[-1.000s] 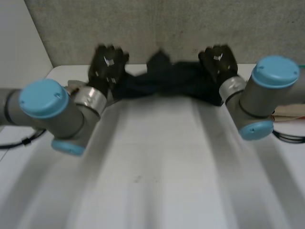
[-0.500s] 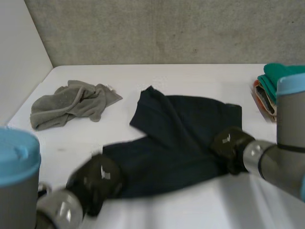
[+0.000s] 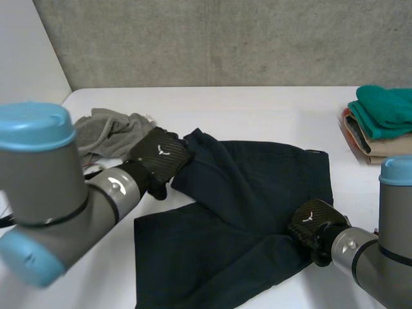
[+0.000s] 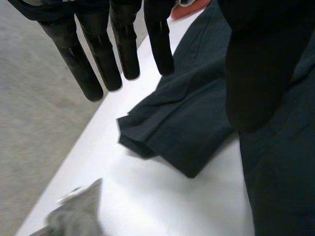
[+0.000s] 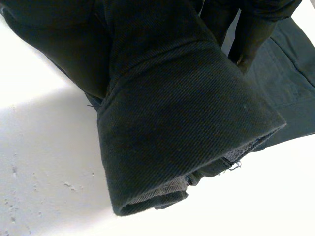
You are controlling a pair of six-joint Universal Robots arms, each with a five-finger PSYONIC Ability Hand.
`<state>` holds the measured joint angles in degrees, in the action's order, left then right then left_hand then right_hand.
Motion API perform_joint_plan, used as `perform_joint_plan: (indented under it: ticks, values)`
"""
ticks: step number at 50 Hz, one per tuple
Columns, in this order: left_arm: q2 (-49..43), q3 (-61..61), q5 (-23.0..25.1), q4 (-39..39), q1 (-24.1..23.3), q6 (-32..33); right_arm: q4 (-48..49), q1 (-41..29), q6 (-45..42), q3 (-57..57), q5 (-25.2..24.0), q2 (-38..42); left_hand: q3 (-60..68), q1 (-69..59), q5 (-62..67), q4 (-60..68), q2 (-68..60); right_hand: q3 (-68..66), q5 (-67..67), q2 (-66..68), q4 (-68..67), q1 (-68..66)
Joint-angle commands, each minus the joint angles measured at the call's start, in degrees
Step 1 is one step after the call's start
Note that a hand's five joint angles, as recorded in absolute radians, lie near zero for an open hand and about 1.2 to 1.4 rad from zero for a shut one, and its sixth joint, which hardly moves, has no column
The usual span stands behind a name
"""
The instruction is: Fold the laundry.
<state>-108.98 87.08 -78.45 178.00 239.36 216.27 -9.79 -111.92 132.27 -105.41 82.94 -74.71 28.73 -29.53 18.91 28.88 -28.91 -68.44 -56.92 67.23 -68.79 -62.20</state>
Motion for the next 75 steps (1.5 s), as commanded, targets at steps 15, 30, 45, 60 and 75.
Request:
perform_joint_plan:
  ticks: [15, 30, 45, 60, 75]
  values:
    - [-26.27, -16.76, 12.27, 6.56, 5.33, -5.16, 6.71, 0.12, 3.88, -3.49, -0.15, -0.09, 16.13, -15.33, 15.95, 15.98, -15.95, -11.56, -13.08, 12.77, -11.21, -17.8]
    - [-27.6, -18.35, 6.23, 7.97, 4.8, -4.54, 6.97, 0.03, 3.96, -3.84, -0.06, -0.35, 51.27, -50.47, 51.09, 51.12, -51.09, -11.28, -12.81, 12.49, -10.94, -17.52]
    - [-15.56, -4.29, -14.36, 7.53, 0.76, 5.38, 6.8, -0.49, 10.29, -3.23, -0.24, -1.32, 51.27, -50.47, 51.09, 51.12, -51.09, -6.23, -7.76, 7.44, -5.89, -12.47]
    - [-15.3, -6.48, -17.08, 7.27, -2.58, 5.21, 6.27, -0.14, 11.26, -3.49, 0.29, -7.54, -5.56, 6.36, -5.74, -5.71, 5.74, 49.4, 47.87, -48.19, 49.75, 43.16]
    - [9.92, 9.15, -17.52, -0.99, -2.84, -13.59, 1.26, 0.12, 11.17, -7.44, -3.66, -19.6, -2.03, 2.83, -2.21, -2.18, 2.21, 37.53, 36.0, -36.32, 37.87, 31.29]
